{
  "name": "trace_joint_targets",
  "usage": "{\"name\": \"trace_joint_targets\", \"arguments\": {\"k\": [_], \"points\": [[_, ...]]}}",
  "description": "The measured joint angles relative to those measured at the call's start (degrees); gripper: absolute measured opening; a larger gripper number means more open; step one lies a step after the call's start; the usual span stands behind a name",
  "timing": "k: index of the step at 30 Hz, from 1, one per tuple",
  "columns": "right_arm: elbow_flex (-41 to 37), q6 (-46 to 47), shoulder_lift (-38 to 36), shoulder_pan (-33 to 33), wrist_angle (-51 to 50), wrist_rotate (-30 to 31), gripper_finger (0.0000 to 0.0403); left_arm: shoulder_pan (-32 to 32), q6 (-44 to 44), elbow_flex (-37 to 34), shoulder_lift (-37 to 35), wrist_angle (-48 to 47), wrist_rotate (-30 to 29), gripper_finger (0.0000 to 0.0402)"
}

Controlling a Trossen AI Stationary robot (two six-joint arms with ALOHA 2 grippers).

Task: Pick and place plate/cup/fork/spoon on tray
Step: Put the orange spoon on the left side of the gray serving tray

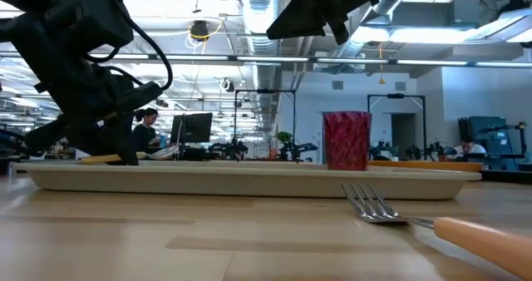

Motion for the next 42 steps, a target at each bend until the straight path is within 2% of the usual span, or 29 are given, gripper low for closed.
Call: {"name": "trace_joint_targets", "arguments": {"k": [14,19,23,32,42], "points": [[0.0,-0.26,0.02,-0.02,0.0,0.0,0.0009,-0.48,-1.14,1.69,0.02,-0.39,1.3,0.0053],[0.0,-0.94,0.02,-0.02,0.02,-0.02,0.0009,0.67,0.63,7.67,0.02,-11.88,1.54,0.0053],[0.0,-1.03,0.03,-0.02,0.03,-0.09,0.0012,2.71,1.61,10.42,0.02,-18.55,5.21,0.0047],[0.0,-1.04,0.04,-0.02,0.19,-0.12,0.0011,6.39,2.8,10.49,3.95,-13.63,10.23,0.0059],[0.0,-1.4,0.04,-0.02,0.59,-0.4,0.0009,7.1,4.28,10.78,9.67,-9.05,9.84,0.0057]]}}
